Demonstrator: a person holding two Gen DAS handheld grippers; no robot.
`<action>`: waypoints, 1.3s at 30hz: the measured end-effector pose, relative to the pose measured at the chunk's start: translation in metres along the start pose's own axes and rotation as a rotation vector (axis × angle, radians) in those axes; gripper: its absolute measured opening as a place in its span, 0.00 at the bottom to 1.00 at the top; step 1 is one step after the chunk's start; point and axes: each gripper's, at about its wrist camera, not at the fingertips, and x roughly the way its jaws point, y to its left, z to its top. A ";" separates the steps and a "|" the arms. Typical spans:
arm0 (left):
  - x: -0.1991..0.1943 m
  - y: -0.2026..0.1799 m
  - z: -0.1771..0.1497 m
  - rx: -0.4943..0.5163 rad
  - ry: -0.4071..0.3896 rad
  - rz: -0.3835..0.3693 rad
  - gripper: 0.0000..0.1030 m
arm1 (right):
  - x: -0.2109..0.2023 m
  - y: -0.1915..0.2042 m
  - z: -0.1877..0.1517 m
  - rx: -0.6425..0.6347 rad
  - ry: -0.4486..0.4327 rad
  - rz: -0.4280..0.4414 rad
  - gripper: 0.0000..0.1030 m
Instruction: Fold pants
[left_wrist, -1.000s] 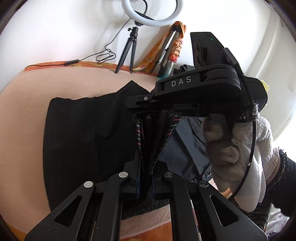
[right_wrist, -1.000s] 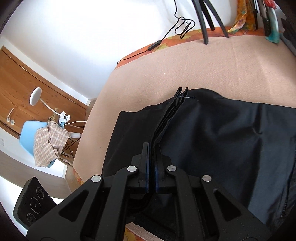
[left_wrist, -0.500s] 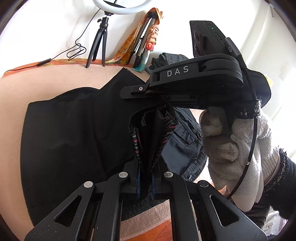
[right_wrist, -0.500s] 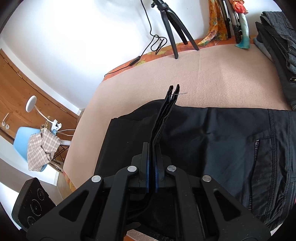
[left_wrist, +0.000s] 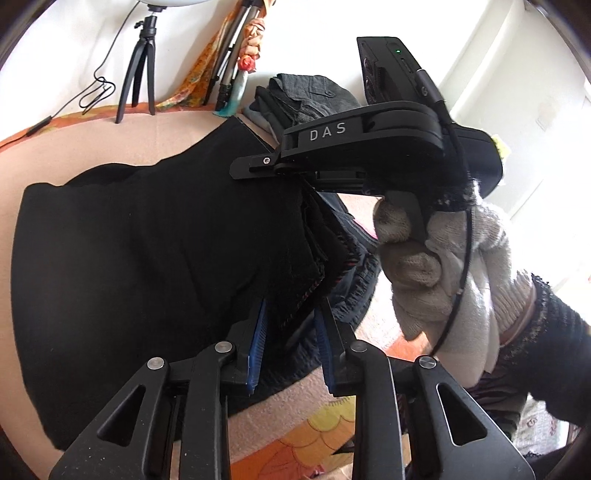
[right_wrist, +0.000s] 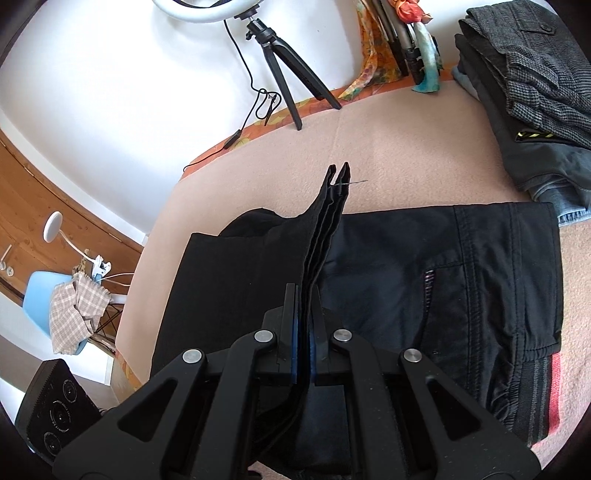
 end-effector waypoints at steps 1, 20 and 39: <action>-0.005 -0.002 0.000 -0.004 0.004 -0.024 0.24 | -0.003 -0.003 0.000 0.004 -0.004 0.001 0.05; -0.045 0.100 0.003 0.020 -0.057 0.310 0.30 | -0.027 -0.054 -0.008 0.123 -0.005 -0.009 0.05; -0.012 0.094 -0.023 0.055 0.058 0.275 0.30 | -0.017 -0.093 -0.011 0.146 0.039 -0.172 0.05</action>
